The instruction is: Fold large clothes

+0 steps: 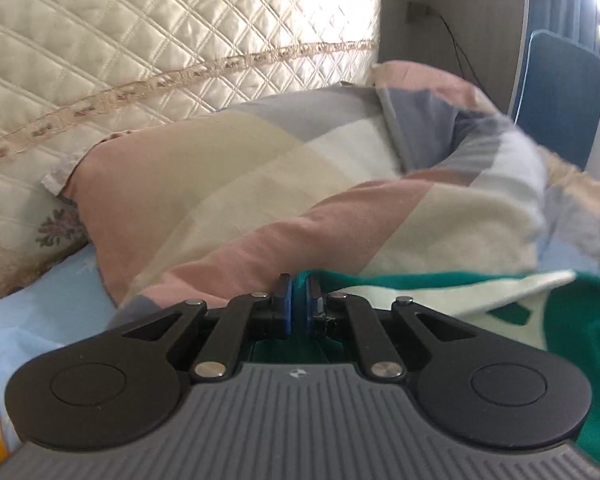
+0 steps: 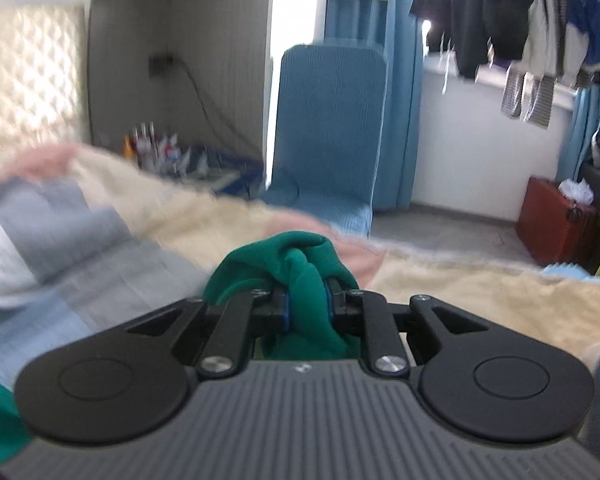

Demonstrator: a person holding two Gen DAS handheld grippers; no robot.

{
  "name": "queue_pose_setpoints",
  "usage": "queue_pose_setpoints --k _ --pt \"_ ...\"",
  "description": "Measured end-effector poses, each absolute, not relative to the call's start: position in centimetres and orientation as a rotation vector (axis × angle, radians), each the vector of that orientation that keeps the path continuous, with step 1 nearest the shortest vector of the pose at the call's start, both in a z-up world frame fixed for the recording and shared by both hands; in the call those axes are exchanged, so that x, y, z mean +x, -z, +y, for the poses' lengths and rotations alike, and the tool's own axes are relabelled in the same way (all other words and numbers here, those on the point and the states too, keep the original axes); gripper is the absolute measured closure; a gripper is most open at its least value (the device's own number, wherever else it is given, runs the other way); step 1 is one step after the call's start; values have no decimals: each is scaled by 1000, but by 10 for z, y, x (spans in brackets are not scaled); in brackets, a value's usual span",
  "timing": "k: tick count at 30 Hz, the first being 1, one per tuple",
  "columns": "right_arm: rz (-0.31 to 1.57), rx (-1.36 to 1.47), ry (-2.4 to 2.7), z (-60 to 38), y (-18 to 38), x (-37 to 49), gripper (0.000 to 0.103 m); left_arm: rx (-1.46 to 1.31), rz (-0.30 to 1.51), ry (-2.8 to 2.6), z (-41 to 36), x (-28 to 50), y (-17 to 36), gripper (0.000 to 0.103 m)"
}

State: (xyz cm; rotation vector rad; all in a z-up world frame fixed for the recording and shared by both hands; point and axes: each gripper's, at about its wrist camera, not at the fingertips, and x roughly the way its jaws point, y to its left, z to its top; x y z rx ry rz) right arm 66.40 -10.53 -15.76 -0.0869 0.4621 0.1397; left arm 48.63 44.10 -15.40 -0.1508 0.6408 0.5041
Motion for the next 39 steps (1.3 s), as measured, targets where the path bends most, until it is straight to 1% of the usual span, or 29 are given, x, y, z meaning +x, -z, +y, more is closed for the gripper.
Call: queue_pose_setpoints --k 3,6,9,11,12,13,14,15,16,22,26,30,34,39 --pt "517 -73 -145 -110 192 681 84 -143 642 -507 443 493 160 95" --pt "580 -24 -147 -118 214 694 83 -170 634 -486 448 490 160 95" --pt "577 20 -153 -121 212 690 81 -184 619 -456 452 483 157 95" --pt "576 27 -159 -123 207 683 77 -222 603 -446 450 473 151 94" --pt "579 23 -162 -123 203 679 73 -252 589 -438 451 468 147 85" --pt "578 22 -166 -124 199 675 61 -275 582 -432 451 463 144 62" --pt "568 21 -172 -125 193 666 45 -295 579 -444 451 456 140 51" --pt "553 22 -185 -128 189 661 39 -304 568 -452 450 450 135 39" --pt "535 23 -201 -129 183 654 35 -305 550 -441 446 441 131 39" --pt "493 36 -243 -149 139 596 35 -259 529 -342 399 385 102 39" --pt "462 36 -271 -163 96 536 35 -332 486 -193 358 328 82 39" --pt "456 41 -294 -178 66 459 35 -392 499 -103 307 279 75 39" --pt "494 72 -332 -189 55 378 35 -434 543 -28 249 231 81 39" --pt "582 36 -415 -182 65 283 35 -494 571 51 188 178 101 39"
